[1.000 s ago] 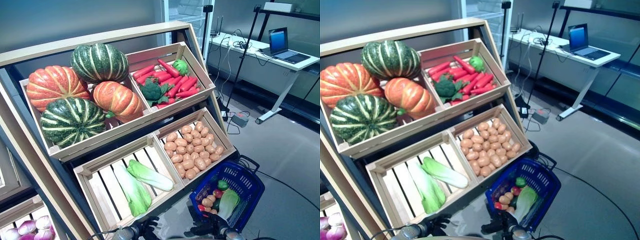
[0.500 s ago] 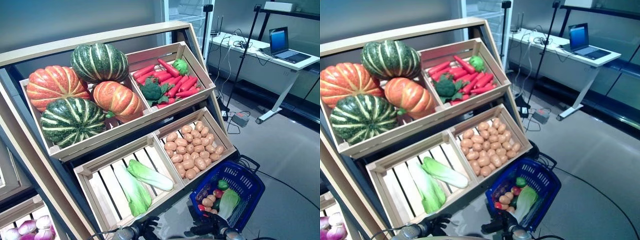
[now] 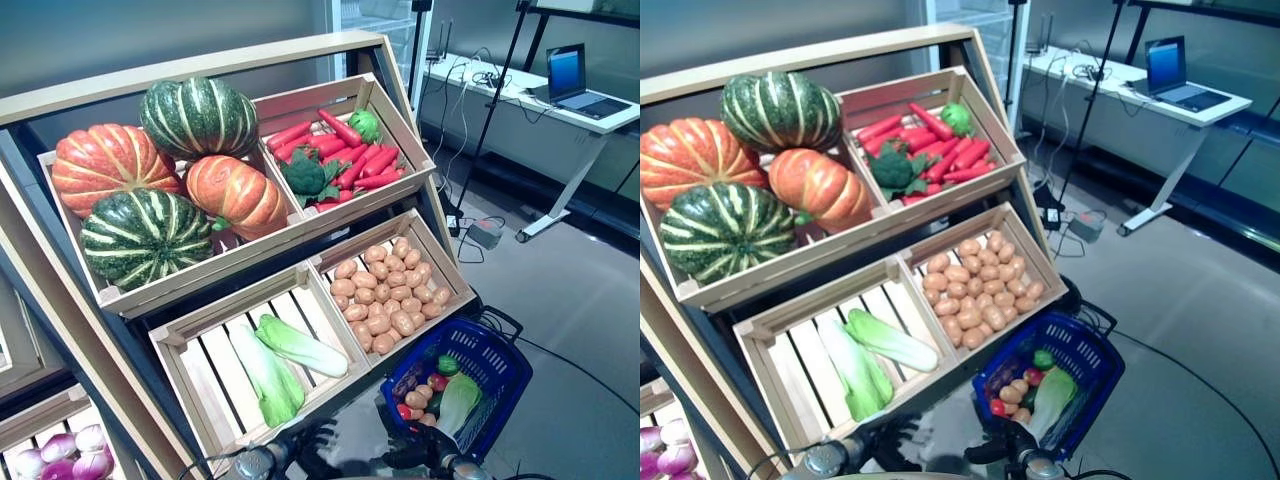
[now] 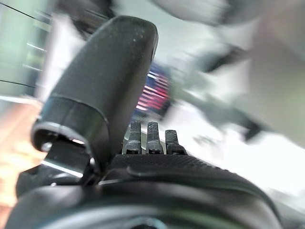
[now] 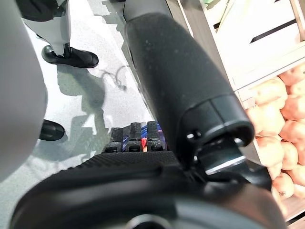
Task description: Put vegetables into the basket
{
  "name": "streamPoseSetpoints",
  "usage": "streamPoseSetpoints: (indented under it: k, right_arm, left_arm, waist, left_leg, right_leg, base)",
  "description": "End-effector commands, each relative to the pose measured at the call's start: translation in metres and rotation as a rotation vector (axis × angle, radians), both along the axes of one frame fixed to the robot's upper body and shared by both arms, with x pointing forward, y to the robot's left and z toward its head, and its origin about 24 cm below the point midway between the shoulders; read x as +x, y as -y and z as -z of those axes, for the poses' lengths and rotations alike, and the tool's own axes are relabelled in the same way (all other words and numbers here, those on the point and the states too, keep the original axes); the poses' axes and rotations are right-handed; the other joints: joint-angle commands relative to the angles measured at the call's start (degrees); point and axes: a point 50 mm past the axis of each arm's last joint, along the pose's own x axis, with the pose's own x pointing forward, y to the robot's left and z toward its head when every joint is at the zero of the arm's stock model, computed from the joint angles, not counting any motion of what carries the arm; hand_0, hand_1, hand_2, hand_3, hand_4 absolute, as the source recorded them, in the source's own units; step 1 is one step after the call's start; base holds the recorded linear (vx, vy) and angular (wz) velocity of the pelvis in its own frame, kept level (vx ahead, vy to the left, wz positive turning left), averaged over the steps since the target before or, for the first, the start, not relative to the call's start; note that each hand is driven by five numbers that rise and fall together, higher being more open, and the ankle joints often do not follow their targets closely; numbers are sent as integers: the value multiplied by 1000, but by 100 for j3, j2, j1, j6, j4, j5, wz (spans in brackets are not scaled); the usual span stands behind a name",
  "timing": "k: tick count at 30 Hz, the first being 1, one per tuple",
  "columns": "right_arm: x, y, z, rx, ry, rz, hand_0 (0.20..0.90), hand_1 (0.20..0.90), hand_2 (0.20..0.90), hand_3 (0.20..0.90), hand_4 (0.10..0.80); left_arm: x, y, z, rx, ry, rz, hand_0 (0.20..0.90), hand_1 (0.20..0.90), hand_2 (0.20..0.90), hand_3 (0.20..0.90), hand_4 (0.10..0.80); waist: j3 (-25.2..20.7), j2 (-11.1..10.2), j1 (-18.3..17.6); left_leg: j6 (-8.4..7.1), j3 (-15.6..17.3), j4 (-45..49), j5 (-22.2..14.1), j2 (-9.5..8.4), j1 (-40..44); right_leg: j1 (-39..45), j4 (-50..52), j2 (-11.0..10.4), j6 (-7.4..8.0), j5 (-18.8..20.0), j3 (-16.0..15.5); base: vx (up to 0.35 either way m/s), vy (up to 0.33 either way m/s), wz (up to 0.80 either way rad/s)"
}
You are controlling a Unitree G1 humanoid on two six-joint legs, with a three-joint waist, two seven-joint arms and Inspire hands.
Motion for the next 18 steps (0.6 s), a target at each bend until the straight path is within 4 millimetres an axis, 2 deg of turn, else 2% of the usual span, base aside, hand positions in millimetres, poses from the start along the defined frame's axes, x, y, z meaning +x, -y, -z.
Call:
streamPoseSetpoints:
  k: [1, 3, 6, 9, 10, 14, 18]
  right_arm:
    - [50, -8, -20, -18, 161, -54, 900, 900, 900, 900, 800]
    - [46, -6, -19, -17, 154, -41, 900, 900, 900, 900, 800]
    - [39, -8, -17, -9, 146, -20, 900, 900, 900, 900, 800]
    - [35, -10, -15, -3, 135, -2, 900, 900, 900, 900, 800]
    - [33, -11, -14, -2, 132, 1, 900, 900, 900, 900, 800]
    - [30, -12, -14, 8, 126, 18, 900, 900, 900, 900, 800]
    - [24, -13, -13, 39, 115, 80, 900, 900, 900, 900, 800]
  left_arm:
    - [64, 23, -58, -384, 212, -31, 900, 900, 900, 900, 800]
    - [72, 16, -75, -601, 228, -156, 900, 900, 900, 900, 800]
    - [74, 5, -85, -816, 237, -291, 900, 900, 900, 900, 800]
    - [72, 0, -87, -942, 244, -374, 900, 900, 900, 900, 800]
    - [72, -4, -86, -935, 266, -414, 900, 900, 900, 900, 800]
    - [82, -25, -95, -668, 458, -555, 900, 900, 900, 900, 800]
    - [96, -57, -107, -188, 656, -776, 900, 900, 900, 900, 800]
  waist:
    - [298, -21, 109]
    - [290, -25, 149]
    - [249, -50, 191]
    - [223, -79, 231]
    - [221, -82, 240]
    - [214, -81, 240]
    - [201, -69, 214]
  left_leg:
    - [154, -48, 59, -1094, -278, 583]
    - [162, -51, 59, -1123, -275, 612]
    - [163, -72, 59, -1148, -274, 631]
    - [154, -91, 59, -1156, -270, 644]
    - [149, -100, 59, -1158, -270, 653]
    - [140, -135, 59, -1151, -275, 658]
    - [127, -153, 59, -1127, -286, 667]
  right_leg:
    - [-151, 32, 65, -233, 118, -157]
    - [-119, 32, 47, -233, 111, -198]
    - [-86, 32, 29, -242, 98, -226]
    - [-60, 32, 15, -254, 96, -263]
    - [-45, 32, 9, -258, 93, -277]
    - [-31, 32, 4, -268, 77, -299]
    - [-7, 32, 11, -291, 55, -301]
  base:
    - [0, 0, 0]
    - [38, -2, -2]
    - [49, -16, -3]
    - [41, -25, 3]
    - [39, -19, 8]
    - [37, -8, 12]
    - [76, 3, 2]
